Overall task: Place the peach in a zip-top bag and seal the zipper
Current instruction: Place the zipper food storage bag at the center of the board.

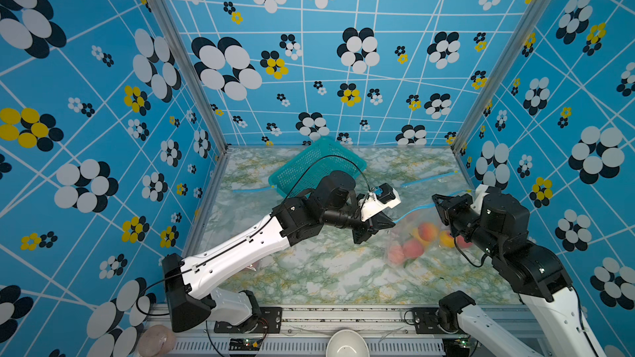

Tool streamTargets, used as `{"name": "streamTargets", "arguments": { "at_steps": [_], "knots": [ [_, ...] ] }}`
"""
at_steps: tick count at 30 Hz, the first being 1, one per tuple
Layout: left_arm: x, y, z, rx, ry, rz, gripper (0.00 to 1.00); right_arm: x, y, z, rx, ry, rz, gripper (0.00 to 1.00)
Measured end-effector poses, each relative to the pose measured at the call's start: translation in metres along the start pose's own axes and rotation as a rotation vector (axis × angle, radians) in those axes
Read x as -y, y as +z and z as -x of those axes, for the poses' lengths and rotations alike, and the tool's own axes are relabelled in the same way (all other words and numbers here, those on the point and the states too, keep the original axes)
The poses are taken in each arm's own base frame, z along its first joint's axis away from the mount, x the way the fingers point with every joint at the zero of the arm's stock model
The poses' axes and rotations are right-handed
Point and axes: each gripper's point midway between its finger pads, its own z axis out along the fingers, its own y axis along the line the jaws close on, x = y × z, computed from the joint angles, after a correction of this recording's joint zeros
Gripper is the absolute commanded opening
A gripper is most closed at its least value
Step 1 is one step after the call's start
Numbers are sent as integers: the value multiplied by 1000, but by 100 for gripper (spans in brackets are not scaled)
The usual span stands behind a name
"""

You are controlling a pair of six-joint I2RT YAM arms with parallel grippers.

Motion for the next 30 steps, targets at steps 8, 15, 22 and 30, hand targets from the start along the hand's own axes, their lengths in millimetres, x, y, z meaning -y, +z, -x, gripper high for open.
{"name": "streamTargets", "arguments": {
  "at_steps": [8,15,22,30],
  "knots": [
    [-111,40,-86,-131,-248,194,0,53,128,-15,-19,-117,-269,0],
    [-175,67,-161,-328,-302,383,0,89,195,-18,-34,-180,-368,2],
    [-222,57,-144,-313,-258,574,0,110,243,3,-12,-144,-359,4],
    [-257,41,-144,-328,-261,712,24,115,297,-5,-83,-138,-293,20]
  ]
}}
